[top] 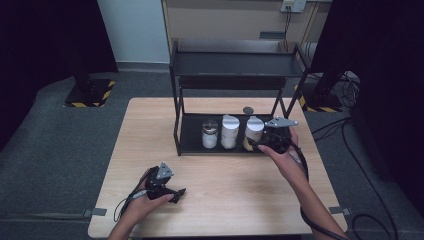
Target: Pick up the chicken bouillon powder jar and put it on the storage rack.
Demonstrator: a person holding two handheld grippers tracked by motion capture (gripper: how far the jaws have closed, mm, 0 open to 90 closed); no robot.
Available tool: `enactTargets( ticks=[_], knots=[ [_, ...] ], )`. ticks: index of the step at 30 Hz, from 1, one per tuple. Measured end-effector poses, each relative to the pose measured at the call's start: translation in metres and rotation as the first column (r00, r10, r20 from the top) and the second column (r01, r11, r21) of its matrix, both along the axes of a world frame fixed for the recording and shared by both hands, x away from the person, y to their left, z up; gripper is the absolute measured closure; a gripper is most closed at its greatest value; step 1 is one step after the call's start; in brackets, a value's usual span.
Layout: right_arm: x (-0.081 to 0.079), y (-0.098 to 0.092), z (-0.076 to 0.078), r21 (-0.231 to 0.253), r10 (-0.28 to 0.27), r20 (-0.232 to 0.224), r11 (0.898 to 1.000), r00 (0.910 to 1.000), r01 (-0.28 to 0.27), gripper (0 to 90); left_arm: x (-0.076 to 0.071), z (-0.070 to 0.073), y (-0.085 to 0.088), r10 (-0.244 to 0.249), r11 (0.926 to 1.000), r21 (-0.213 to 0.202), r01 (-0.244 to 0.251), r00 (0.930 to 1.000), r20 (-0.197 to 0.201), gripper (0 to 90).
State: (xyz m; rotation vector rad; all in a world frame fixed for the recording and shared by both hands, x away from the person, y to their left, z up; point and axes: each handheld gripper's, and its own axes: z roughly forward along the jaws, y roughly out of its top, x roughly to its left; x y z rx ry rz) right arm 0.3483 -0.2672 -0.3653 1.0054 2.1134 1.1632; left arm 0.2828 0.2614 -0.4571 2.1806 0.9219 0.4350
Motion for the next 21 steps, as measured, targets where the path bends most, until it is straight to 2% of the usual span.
enactTargets(
  ticks=[6, 12, 15, 19, 21],
  knots=[
    [-0.019, -0.002, 0.004, -0.017, 0.043, 0.032, 0.999, 0.9986, -0.042, 3.1, 0.000, 0.000, 0.000, 0.000, 1.0000, 0.000, 0.000, 1.0000, 0.000, 0.0],
    [-0.041, -0.011, -0.001, -0.042, 0.091, 0.041, 0.995, 0.9950, -0.089, 3.1, 0.000, 0.000, 0.000, 0.000, 1.0000, 0.000, 0.000, 1.0000, 0.000, 0.0],
    [-0.051, -0.017, -0.009, -0.051, 0.117, 0.038, 0.992, 0.9924, -0.115, 3.1, 0.000, 0.000, 0.000, 0.000, 1.0000, 0.000, 0.000, 1.0000, 0.000, 0.0],
    [-0.057, -0.023, -0.026, -0.065, 0.152, 0.003, 0.986, 0.9884, -0.151, 3.6, 0.000, 0.000, 0.000, 0.001, 1.0000, -0.001, -0.001, 1.0000, 0.001, 0.0],
    [-0.056, -0.026, -0.036, -0.057, 0.157, -0.019, 0.986, 0.9874, -0.158, 3.6, 0.000, 0.000, 0.000, 0.002, 1.0000, -0.001, -0.002, 1.0000, 0.001, 0.0]
  ],
)
